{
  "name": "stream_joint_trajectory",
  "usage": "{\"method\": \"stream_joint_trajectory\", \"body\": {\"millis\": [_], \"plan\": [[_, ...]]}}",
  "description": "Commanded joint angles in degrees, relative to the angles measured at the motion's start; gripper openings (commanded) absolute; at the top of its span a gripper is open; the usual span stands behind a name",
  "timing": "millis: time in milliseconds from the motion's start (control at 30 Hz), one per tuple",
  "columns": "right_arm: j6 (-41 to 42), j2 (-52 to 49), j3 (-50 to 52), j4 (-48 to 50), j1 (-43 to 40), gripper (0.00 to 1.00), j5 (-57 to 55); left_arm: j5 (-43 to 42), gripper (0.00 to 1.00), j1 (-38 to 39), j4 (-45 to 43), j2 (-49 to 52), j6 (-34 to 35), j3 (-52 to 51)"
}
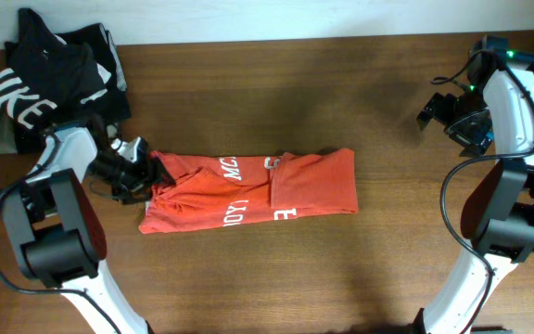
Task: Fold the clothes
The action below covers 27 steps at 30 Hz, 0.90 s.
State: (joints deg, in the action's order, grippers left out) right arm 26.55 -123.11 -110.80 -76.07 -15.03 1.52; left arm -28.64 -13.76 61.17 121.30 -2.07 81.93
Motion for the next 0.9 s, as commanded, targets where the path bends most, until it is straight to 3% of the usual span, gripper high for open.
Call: {"method": "stream_joint_trajectory", "body": {"millis": [0, 67, 100, 133, 533, 867], "plan": [[-0.2, 0.0, -1.0, 0.0, 0.0, 0.99, -0.3, 0.8, 0.4, 1.4, -1.4, 4.4, 0.2, -2.6], [-0.2, 0.0, -1.0, 0.0, 0.0, 0.99, -0.3, 0.8, 0.19, 1.5, -1.6, 4.4, 1.2, -2.6], [-0.2, 0.0, -1.0, 0.0, 0.0, 0.99, -0.3, 0.8, 0.03, 1.7, -1.6, 4.4, 1.2, -2.6], [-0.2, 0.0, -1.0, 0.0, 0.0, 0.99, -0.3, 0.8, 0.01, 1.7, -1.6, 4.4, 1.2, -2.6], [-0.2, 0.0, -1.0, 0.0, 0.0, 0.99, -0.3, 0.8, 0.01, 9.2, -5.0, 4.4, 1.4, -2.6], [-0.2, 0.0, -1.0, 0.0, 0.0, 0.99, -0.3, 1.0, 0.01, 9.1, -5.6, 4.4, 2.8, -2.6]]}}
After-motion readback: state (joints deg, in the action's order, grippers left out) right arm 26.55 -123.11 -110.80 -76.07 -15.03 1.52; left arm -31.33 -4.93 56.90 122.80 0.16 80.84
